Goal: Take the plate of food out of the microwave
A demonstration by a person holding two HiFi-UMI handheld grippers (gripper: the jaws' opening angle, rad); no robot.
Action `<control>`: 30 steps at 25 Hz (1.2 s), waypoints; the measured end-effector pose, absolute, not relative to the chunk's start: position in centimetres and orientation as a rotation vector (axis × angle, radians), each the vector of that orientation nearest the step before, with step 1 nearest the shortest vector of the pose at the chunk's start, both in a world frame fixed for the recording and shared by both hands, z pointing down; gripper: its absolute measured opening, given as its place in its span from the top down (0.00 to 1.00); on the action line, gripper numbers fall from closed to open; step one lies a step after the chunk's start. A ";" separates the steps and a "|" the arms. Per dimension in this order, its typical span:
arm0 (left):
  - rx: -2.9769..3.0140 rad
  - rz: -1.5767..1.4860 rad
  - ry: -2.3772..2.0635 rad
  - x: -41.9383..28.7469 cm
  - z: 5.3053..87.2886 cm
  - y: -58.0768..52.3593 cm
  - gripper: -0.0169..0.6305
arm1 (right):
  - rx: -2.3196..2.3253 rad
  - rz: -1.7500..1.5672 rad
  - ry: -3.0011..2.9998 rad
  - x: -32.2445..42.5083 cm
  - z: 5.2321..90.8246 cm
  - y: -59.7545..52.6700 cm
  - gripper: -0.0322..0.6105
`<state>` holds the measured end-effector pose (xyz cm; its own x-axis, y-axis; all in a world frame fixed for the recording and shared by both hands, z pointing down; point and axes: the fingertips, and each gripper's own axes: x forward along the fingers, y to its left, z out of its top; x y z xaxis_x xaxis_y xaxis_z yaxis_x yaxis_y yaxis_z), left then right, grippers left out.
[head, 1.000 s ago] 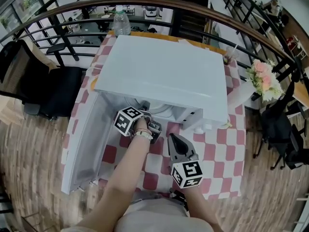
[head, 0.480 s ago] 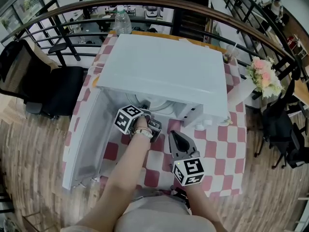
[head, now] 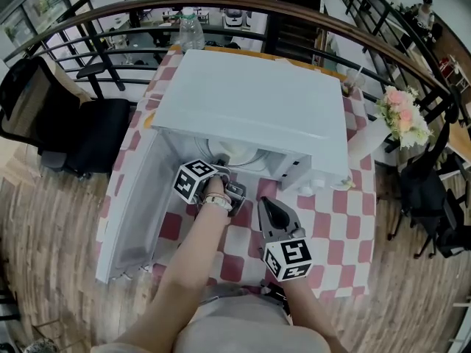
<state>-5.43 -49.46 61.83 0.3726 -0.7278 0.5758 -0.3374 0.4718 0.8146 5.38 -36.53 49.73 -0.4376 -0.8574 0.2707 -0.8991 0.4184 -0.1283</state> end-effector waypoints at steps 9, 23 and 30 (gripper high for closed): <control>1.079 -0.347 -1.183 -5.7 61.0 -48.6 0.76 | 1.561 0.372 -2.508 4.9 49.6 -36.1 0.91; 1.041 -0.357 -1.150 -5.5 59.8 -48.1 0.91 | 1.567 0.357 -2.511 4.9 49.1 -35.7 0.91; 1.107 -0.434 -1.122 -5.5 58.3 -48.3 0.94 | 1.575 0.345 -2.513 4.9 48.7 -35.3 0.91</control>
<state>-5.53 -48.26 58.31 0.4236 -0.7597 0.4934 -0.2297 0.4368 0.8697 4.85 -35.29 48.74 -0.4345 -0.8648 0.2517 -0.9006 0.4200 -0.1117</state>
